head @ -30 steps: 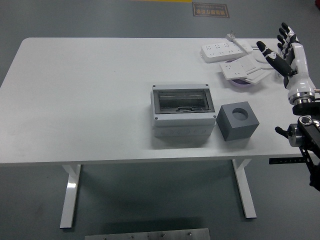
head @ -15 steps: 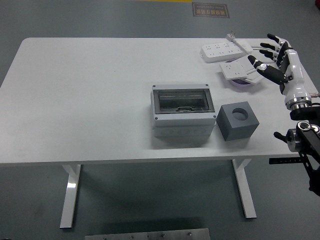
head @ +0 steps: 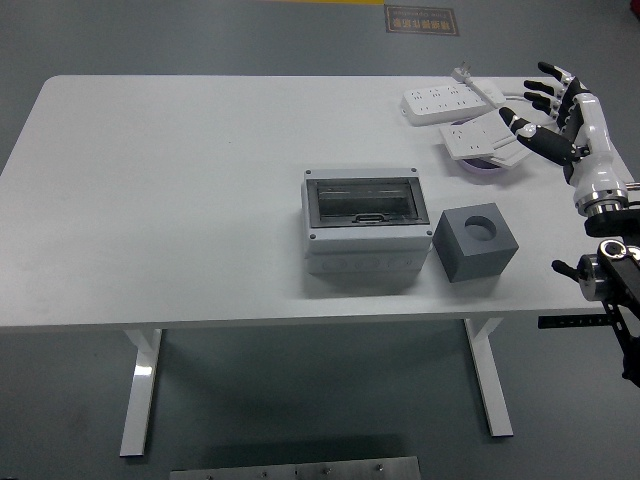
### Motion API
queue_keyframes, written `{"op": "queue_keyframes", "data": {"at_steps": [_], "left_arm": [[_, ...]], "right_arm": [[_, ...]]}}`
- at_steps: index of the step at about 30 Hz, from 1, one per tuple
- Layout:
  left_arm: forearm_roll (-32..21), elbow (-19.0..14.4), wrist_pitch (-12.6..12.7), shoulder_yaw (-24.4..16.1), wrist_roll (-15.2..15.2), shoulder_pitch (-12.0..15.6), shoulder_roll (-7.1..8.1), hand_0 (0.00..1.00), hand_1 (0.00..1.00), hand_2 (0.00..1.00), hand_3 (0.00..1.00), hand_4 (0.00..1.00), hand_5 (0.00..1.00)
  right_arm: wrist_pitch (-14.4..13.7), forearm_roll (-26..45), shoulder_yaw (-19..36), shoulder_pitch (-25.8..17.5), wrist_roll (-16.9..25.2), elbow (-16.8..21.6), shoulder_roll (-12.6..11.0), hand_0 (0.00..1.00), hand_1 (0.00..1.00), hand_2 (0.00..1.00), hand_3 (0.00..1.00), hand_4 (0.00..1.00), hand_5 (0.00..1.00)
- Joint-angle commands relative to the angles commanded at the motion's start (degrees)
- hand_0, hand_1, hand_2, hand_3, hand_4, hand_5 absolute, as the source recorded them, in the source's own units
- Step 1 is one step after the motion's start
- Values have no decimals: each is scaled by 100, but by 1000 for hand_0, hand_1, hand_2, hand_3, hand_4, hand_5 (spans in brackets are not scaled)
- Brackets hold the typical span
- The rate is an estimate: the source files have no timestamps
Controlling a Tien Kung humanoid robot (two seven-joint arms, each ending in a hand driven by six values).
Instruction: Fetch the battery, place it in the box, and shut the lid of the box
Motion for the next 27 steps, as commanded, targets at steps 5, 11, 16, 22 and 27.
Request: {"op": "queue_keyframes", "data": {"at_steps": [5,11,16,22,27], "left_arm": [[-60,7,2,30,-15,-3,-4,585,715,660,606,702,175],[-124,4,-3,59,0,10,17,586,715,660,606,700,174],[-150,-8,-20,69,41,19,19,586,715,660,606,698,173],[-140,-7,-42,61,57,12,12,585,713,658,605,695,175],[-141,-3,-48,61,55,1,10,579,712,658,605,694,175]], "right_arm": [[14,-21,15,-4,-26,32,-5,847,760,764,867,854,138],[18,-47,25,-4,-61,61,-14,849,769,767,871,854,143],[21,-57,24,-8,-83,97,-26,849,767,765,868,855,158],[16,-71,30,-14,-98,118,-31,849,768,763,864,854,166],[8,-75,40,-21,-105,108,-47,849,771,763,863,853,167]]}}
